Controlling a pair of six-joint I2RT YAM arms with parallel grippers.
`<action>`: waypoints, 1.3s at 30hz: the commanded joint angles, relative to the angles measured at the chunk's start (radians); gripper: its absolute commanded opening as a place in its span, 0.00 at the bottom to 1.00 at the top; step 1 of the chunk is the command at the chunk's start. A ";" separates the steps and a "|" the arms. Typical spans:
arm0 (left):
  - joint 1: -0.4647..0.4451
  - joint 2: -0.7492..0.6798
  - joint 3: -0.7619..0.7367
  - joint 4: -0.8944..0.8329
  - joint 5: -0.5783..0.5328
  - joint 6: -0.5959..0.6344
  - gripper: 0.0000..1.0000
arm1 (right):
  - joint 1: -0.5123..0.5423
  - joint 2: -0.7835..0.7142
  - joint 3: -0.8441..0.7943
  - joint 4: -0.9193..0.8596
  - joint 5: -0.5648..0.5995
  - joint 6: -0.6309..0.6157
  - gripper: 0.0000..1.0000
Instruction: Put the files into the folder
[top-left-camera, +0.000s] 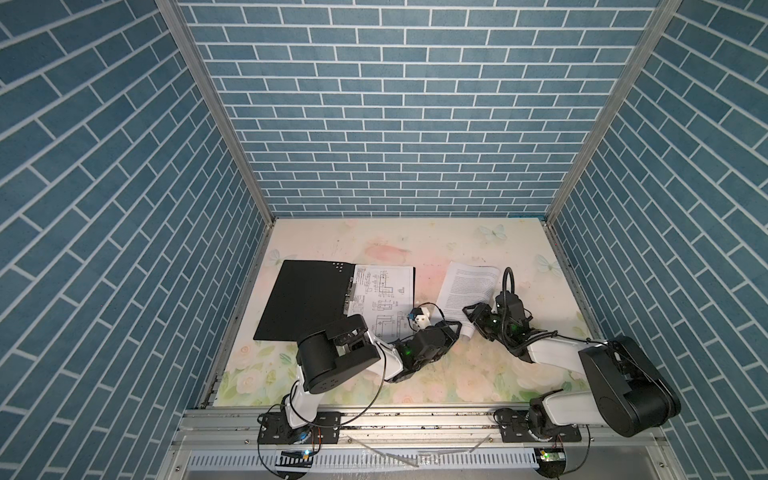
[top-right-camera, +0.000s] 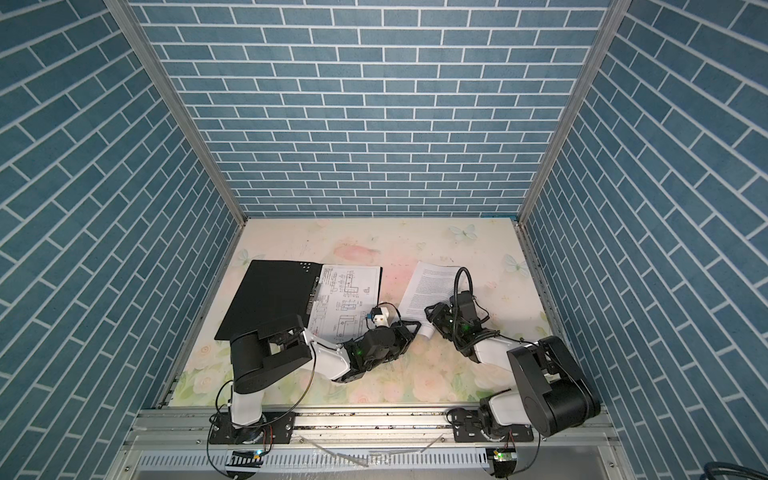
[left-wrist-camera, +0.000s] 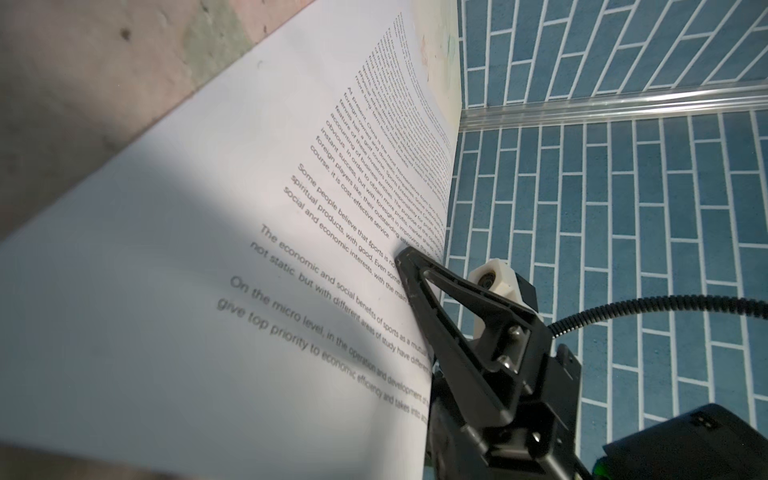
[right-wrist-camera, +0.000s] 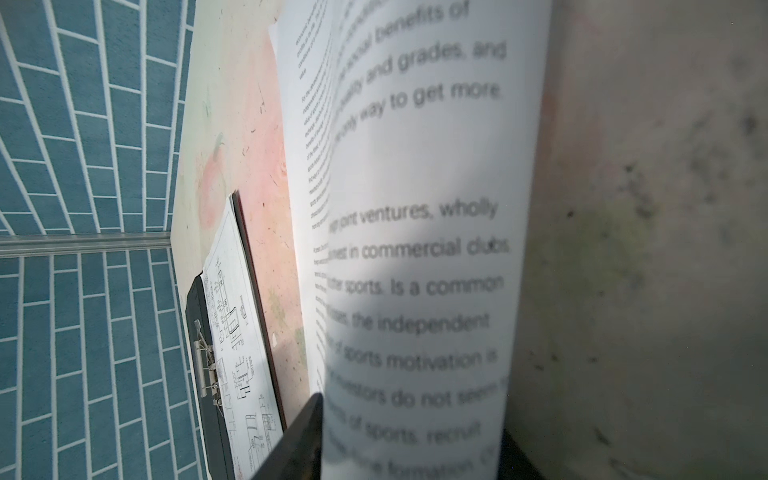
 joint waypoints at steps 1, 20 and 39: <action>-0.010 0.012 0.008 0.024 -0.030 0.017 0.36 | 0.004 0.003 -0.049 -0.163 0.043 0.026 0.53; -0.011 -0.029 0.001 0.049 -0.061 0.102 0.10 | -0.031 -0.167 -0.016 -0.360 -0.008 -0.079 0.67; -0.007 -0.057 -0.026 0.112 -0.071 0.147 0.04 | -0.201 -0.391 -0.119 -0.340 -0.101 -0.130 0.72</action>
